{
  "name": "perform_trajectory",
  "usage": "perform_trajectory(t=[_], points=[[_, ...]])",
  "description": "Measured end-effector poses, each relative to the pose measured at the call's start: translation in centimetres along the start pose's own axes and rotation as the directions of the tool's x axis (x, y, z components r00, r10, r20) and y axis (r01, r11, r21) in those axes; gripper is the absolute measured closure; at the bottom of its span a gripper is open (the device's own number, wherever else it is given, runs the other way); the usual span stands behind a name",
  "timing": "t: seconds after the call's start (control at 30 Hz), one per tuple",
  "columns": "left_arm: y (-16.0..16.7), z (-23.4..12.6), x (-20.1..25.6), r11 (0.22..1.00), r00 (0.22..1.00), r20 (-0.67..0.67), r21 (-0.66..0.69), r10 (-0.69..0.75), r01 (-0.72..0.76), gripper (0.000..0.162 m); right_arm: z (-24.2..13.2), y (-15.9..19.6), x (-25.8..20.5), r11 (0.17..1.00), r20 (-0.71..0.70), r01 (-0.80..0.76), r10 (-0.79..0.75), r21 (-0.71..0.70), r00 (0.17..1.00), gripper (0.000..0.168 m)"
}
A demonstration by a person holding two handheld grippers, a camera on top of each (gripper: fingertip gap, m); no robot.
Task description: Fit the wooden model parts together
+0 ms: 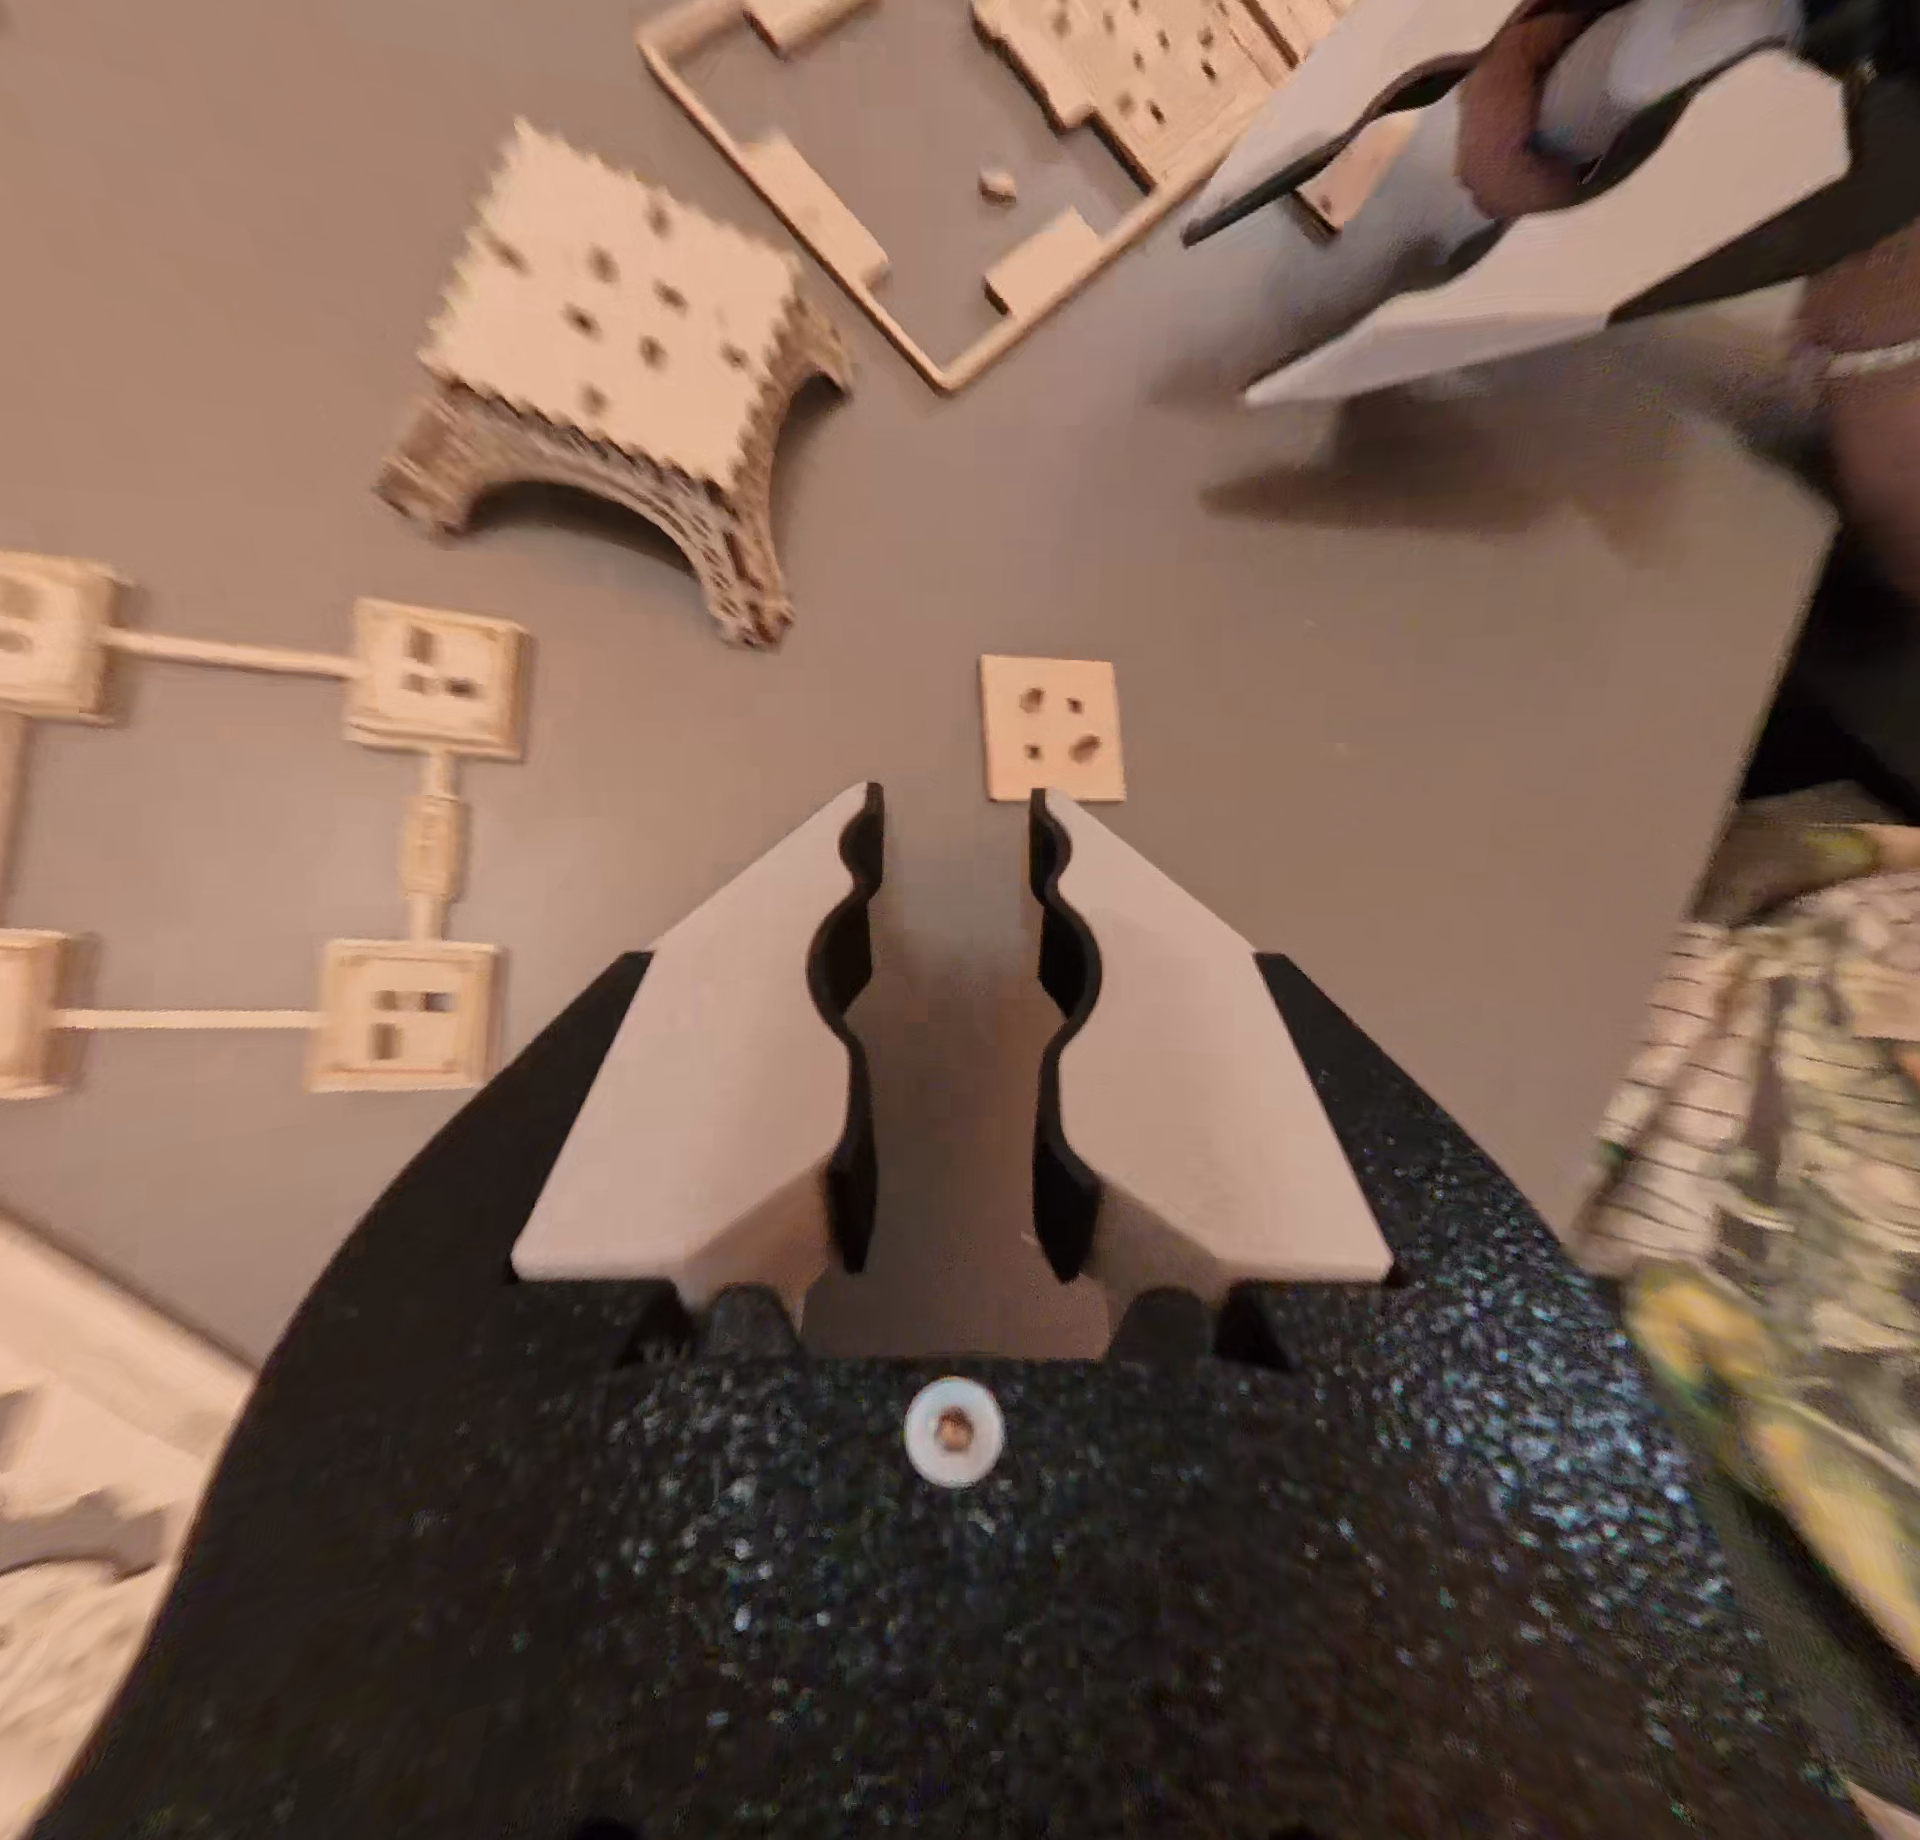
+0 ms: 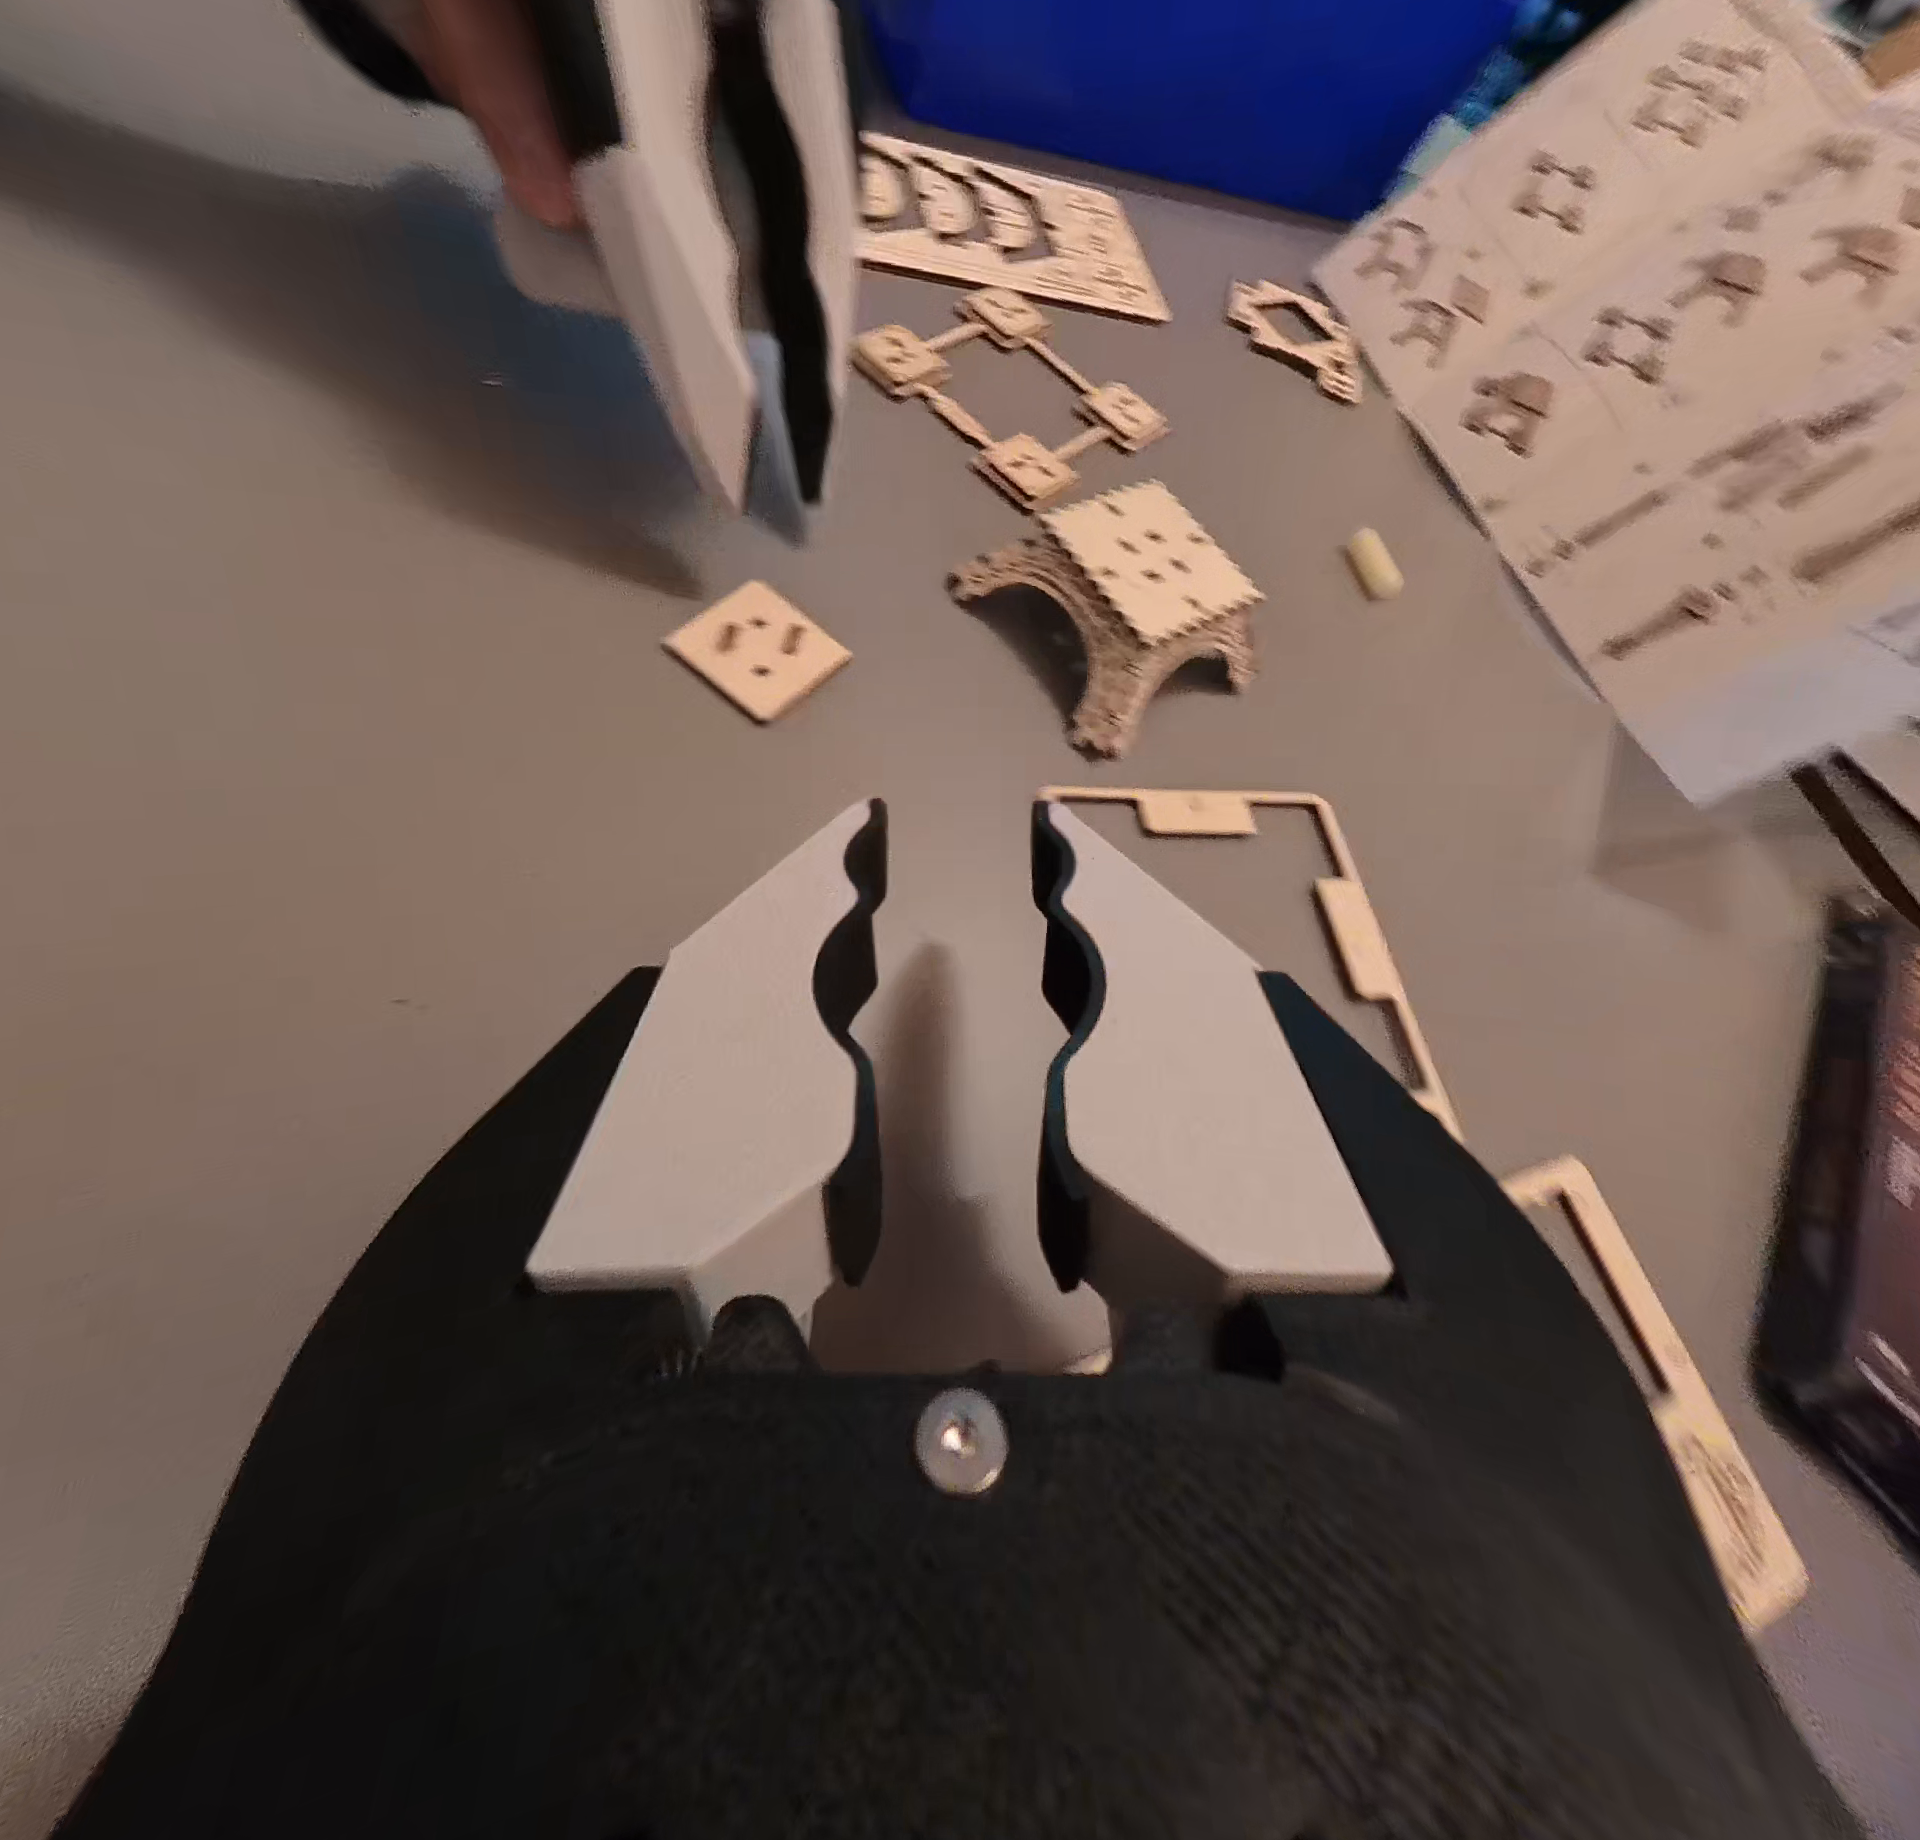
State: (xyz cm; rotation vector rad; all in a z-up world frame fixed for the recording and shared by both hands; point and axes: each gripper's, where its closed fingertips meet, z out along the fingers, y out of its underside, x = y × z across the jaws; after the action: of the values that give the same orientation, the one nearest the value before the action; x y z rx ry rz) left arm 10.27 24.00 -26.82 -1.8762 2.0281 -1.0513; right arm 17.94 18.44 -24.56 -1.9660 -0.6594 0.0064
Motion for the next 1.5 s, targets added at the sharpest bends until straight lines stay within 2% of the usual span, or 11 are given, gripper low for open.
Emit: perform_trajectory(t=[0.1, 0.17, 0.3, 0.47, 0.63, 0.87, 1.0, 1.1, 1.2, 1.33, 1.5], points=[[-3.2, -1.6, -2.0, 0.979, 0.975, 0.183, 0.133, 0.127, -0.153, 0.127, -0.8, 1.1, 2.9, 0.998, -0.093, -0.051, 0.047, -0.048, 0.995, 0.147], [-5.4, -1.8, -2.8, 0.952, 0.946, 0.26, 0.185, 0.192, -0.244, 0.103, -0.8, 1.9, 4.0, 0.993, -0.099, -0.077, 0.067, -0.093, 0.993, 0.146], [-6.7, 0.5, -4.7, 0.903, 0.865, 0.33, 0.074, 0.378, -0.423, 0.075, -0.2, 2.7, 5.0, 0.984, -0.073, -0.098, 0.088, -0.15, 0.993, 0.141], [-6.3, 3.4, -5.6, 0.9, 0.871, 0.24, -0.024, 0.428, -0.435, 0.089, -0.2, 3.9, 5.6, 0.968, -0.052, -0.189, 0.183, -0.165, 0.982, 0.14], [-6.9, 3.6, -6.2, 0.856, 0.827, 0.229, -0.056, 0.513, -0.515, 0.107, 0.2, 4.8, 6.0, 0.954, -0.042, -0.223, 0.219, -0.202, 0.975, 0.157], [-8.6, 4.0, -7.3, 0.848, 0.842, 0.173, 0.058, 0.511, -0.527, 0.106, 1.7, 5.3, 5.4, 0.917, -0.001, -0.301, 0.312, -0.261, 0.95, 0.159], [-10.0, 2.6, -8.2, 0.858, 0.863, 0.208, 0.144, 0.461, -0.493, 0.102, 1.9, 5.2, 5.6, 0.91, -0.009, -0.321, 0.331, -0.263, 0.944, 0.167], [-9.7, 0.5, -7.6, 0.862, 0.87, 0.224, 0.168, 0.44, -0.479, 0.118, 1.9, 5.2, 5.5, 0.917, -0.008, -0.307, 0.315, -0.255, 0.949, 0.167], [-7.1, -0.4, -6.1, 0.908, 0.901, 0.224, 0.112, 0.372, -0.403, 0.125, 1.9, 5.2, 5.5, 0.93, -0.011, -0.27, 0.276, -0.248, 0.961, 0.167], [-3.5, 1.0, -4.9, 0.975, 0.949, 0.236, 0.027, 0.21, -0.222, 0.134, 1.6, 4.4, 5.9, 0.949, -0.048, -0.239, 0.234, -0.207, 0.971, 0.167], [-2.6, 2.2, -4.3, 0.989, 0.955, 0.276, 0.067, 0.105, -0.128, 0.141, 1.9, -0.4, 2.6, 0.964, 0.073, -0.265, 0.266, -0.029, 0.961, 0.167]])
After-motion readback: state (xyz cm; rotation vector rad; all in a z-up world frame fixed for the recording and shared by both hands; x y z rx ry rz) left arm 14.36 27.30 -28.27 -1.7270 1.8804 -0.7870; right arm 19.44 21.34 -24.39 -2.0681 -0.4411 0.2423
